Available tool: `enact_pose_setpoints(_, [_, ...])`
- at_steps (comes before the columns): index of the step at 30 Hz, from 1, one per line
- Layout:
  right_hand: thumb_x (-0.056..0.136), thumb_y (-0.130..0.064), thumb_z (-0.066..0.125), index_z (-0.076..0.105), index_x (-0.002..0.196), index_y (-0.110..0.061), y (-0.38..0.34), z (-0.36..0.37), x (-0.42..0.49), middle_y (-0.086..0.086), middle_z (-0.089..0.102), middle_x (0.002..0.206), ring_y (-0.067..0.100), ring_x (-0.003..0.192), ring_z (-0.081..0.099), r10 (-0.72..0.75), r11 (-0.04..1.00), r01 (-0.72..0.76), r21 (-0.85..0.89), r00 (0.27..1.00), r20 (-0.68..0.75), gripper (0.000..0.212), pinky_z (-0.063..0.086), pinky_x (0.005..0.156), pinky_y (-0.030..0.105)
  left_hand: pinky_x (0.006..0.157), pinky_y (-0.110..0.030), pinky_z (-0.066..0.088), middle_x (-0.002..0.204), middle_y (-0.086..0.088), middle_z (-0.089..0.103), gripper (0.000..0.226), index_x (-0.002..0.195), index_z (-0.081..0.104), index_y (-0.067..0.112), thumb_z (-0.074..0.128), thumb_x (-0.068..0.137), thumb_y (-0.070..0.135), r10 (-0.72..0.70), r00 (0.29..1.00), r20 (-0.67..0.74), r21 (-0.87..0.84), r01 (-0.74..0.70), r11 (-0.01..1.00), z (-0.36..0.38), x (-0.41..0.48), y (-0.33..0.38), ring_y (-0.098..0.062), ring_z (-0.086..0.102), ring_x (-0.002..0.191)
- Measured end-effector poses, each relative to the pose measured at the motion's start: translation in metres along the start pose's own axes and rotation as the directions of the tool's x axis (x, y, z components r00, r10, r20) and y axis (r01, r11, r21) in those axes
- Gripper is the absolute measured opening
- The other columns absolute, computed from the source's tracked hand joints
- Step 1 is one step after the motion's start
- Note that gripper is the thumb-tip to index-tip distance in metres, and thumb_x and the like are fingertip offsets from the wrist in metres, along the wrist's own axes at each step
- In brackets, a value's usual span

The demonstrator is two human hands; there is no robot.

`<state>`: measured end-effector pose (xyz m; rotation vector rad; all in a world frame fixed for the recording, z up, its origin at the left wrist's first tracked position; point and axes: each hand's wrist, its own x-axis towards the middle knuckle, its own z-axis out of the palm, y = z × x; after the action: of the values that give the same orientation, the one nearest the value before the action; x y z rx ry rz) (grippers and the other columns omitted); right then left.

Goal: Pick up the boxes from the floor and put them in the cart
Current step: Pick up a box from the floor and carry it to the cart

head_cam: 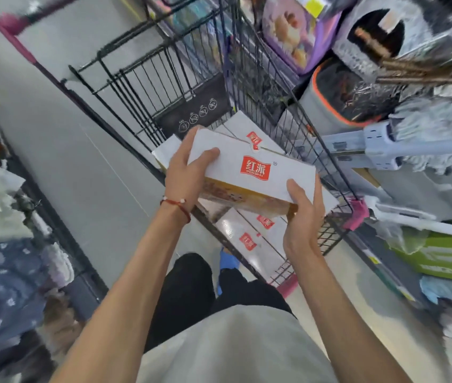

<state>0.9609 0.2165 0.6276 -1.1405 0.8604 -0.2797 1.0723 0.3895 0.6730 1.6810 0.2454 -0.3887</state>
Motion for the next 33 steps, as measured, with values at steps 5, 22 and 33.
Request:
enact_pose_setpoints(5, [0.077, -0.035, 0.080, 0.045, 0.155, -0.028, 0.004, 0.032, 0.019, 0.000, 0.068, 0.139, 0.023, 0.130, 0.063, 0.000, 0.999, 0.006, 0.036, 0.987, -0.163, 0.085, 0.045, 0.114, 0.057, 0.088, -0.037, 0.059, 0.119, 0.010, 0.071, 0.048, 0.132, 0.059, 0.043, 0.070, 0.089, 0.026, -0.054, 0.988, 0.145, -0.010, 0.056, 0.998, 0.001, 0.068, 0.011, -0.013, 0.072, 0.102])
enact_pose_setpoints(22, [0.091, -0.024, 0.078, 0.027, 0.161, -0.032, 0.064, 0.131, 0.046, -0.021, 0.051, 0.153, 0.001, 0.136, 0.054, 0.109, 0.994, -0.087, 0.072, 0.901, -0.419, 0.087, 0.050, 0.108, 0.023, 0.088, -0.019, 0.053, 0.103, 0.027, 0.072, 0.043, 0.111, 0.059, 0.057, 0.066, 0.094, 0.018, -0.203, 0.779, 0.593, 0.359, -0.030, 0.933, -0.014, 0.235, 0.001, 0.003, 0.067, 0.100])
enact_pose_setpoints(33, [0.100, -0.020, 0.068, 0.013, 0.164, -0.032, 0.098, 0.150, 0.064, -0.005, 0.044, 0.156, 0.019, 0.140, 0.049, 0.277, 0.949, -0.312, -0.042, 0.893, -0.356, 0.086, 0.045, 0.116, 0.053, 0.104, -0.047, 0.050, 0.126, 0.001, 0.067, 0.039, 0.133, 0.058, 0.029, 0.062, 0.095, 0.035, -0.344, 0.806, 0.483, 0.681, -0.099, 0.725, -0.039, 0.271, -0.053, -0.023, 0.062, 0.116])
